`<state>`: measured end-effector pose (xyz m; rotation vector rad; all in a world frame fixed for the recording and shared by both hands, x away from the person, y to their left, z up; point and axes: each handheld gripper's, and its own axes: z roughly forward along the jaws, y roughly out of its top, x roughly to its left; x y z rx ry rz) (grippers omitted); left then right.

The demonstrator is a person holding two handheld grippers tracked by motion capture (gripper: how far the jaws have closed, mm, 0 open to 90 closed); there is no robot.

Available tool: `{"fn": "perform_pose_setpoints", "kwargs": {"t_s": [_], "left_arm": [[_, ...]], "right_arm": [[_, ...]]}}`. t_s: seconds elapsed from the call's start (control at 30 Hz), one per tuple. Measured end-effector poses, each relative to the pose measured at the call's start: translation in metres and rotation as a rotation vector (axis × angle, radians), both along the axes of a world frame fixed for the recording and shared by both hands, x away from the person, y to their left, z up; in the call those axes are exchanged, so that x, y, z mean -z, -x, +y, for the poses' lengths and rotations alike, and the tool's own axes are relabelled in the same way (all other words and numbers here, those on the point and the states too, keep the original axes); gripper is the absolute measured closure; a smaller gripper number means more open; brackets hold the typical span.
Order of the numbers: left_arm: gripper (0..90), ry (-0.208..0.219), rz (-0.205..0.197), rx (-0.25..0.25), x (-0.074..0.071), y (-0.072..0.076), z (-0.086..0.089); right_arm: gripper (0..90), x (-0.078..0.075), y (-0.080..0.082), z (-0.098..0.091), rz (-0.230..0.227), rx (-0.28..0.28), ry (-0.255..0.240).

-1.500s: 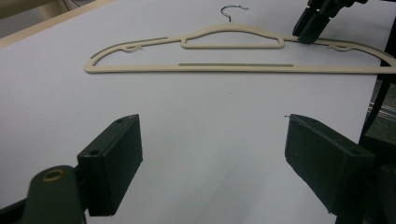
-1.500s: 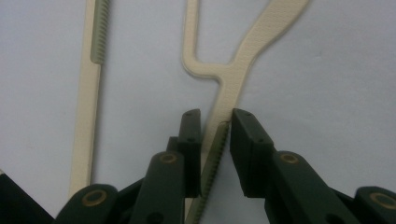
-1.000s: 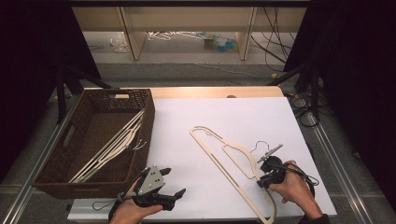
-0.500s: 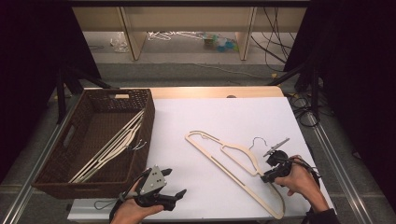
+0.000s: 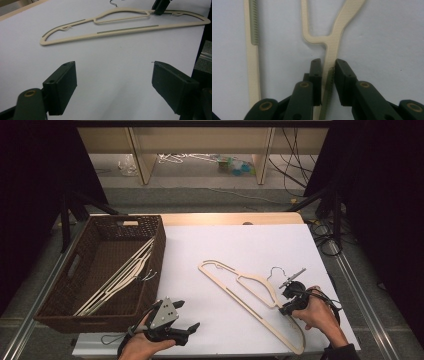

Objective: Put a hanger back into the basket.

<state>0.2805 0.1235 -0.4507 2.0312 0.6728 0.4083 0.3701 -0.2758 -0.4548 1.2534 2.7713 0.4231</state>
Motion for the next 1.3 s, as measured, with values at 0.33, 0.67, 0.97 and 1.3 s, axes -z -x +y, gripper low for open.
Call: {"fn": "perform_pose_setpoints", "kwargs": {"t_s": [0.33, 0.67, 0.97, 1.3], "left_arm": [[20.6, 0.003, -0.018, -0.008, -0.005, -0.028, -0.021], [21.4, -0.035, 0.008, 0.031, -0.011, -0.071, -0.061], [23.8, -0.064, 0.027, 0.067, -0.009, -0.1, -0.089], [47.3, -0.036, 0.016, 0.13, -0.012, -0.112, -0.11]], "right_arm": [[79.8, -0.015, 0.006, 0.004, -0.065, -0.114, -0.017], [79.8, -0.045, 0.021, 0.007, -0.168, -0.213, -0.006], [80.1, -0.069, 0.036, 0.019, -0.254, -0.301, -0.001], [80.3, -0.08, 0.045, 0.028, -0.278, -0.35, -0.019]]}}
